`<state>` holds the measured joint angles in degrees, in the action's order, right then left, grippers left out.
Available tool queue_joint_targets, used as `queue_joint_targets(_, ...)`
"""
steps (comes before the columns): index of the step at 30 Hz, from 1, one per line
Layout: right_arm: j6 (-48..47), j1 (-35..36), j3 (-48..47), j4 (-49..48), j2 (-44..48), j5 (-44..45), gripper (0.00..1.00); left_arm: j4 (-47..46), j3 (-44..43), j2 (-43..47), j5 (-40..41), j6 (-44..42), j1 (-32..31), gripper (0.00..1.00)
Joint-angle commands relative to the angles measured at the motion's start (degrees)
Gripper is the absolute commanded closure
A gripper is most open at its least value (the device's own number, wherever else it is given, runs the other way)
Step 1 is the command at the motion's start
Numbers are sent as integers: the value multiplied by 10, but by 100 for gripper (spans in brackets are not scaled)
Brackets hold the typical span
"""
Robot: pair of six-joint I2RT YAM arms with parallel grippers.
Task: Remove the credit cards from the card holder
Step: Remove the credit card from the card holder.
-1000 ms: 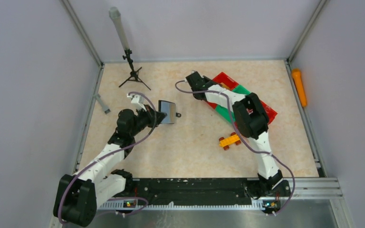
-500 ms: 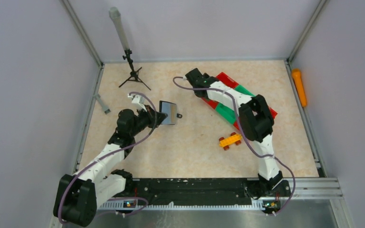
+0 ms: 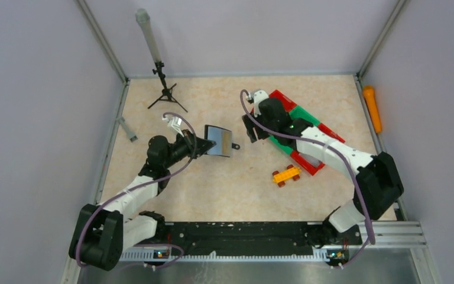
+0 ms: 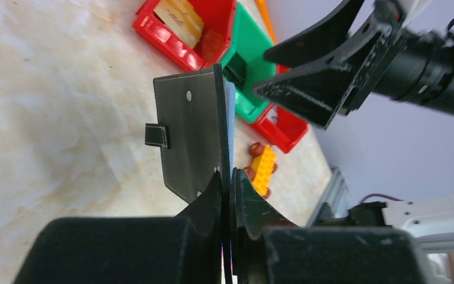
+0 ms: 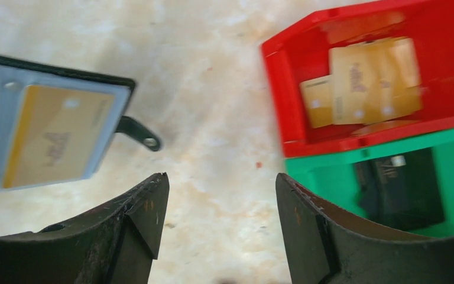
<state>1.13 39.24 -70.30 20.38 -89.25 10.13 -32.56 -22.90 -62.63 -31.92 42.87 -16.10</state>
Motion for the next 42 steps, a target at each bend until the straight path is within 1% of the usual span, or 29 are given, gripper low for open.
queue_joint_targets(1, 126, -6, 58, -98, 61, -119, 32, -107, 14, 15, -23, 114, -1, 100)
queue_joint_targets(3, 163, -15, 89, -134, 85, -160, 30, -136, 20, 17, -30, 151, -1, 100)
queue_joint_targets(5, 198, -36, 129, -172, 115, -223, 28, -149, 20, 21, -36, 179, -1, 100)
queue_joint_targets(7, 241, -67, 177, -226, 138, -294, 24, -153, 17, 27, -40, 200, -1, 100)
queue_joint_targets(10, 317, -121, 236, -337, 162, -404, 16, -160, 13, 39, -49, 227, -1, 100)
queue_joint_targets(12, 332, -132, 257, -373, 176, -436, 13, -167, 11, 43, -54, 246, -1, 100)
queue_joint_targets(16, 341, -133, 280, -419, 193, -461, 13, -213, 10, 38, -70, 302, -1, 100)
queue_joint_targets(21, 379, -135, 304, -458, 203, -451, 12, -307, 15, 17, -80, 366, -1, 100)
queue_joint_targets(27, 452, -135, 372, -558, 220, -427, 12, -356, 9, 4, -73, 400, -2, 100)
queue_joint_targets(29, 475, -135, 388, -592, 219, -431, 12, -371, 2, -4, -74, 412, -2, 100)
queue_joint_targets(31, 509, -134, 406, -646, 214, -442, 12, -386, -2, -12, -72, 424, -4, 100)
queue_joint_targets(37, 571, -131, 420, -723, 191, -453, 11, -451, -17, -45, -62, 459, -12, 100)
queue_joint_targets(40, 604, -121, 424, -772, 183, -451, 11, -492, -23, -74, -57, 482, -20, 100)
queue_joint_targets(42, 619, -114, 417, -788, 172, -453, 11, -516, -27, -90, -54, 493, -25, 100)
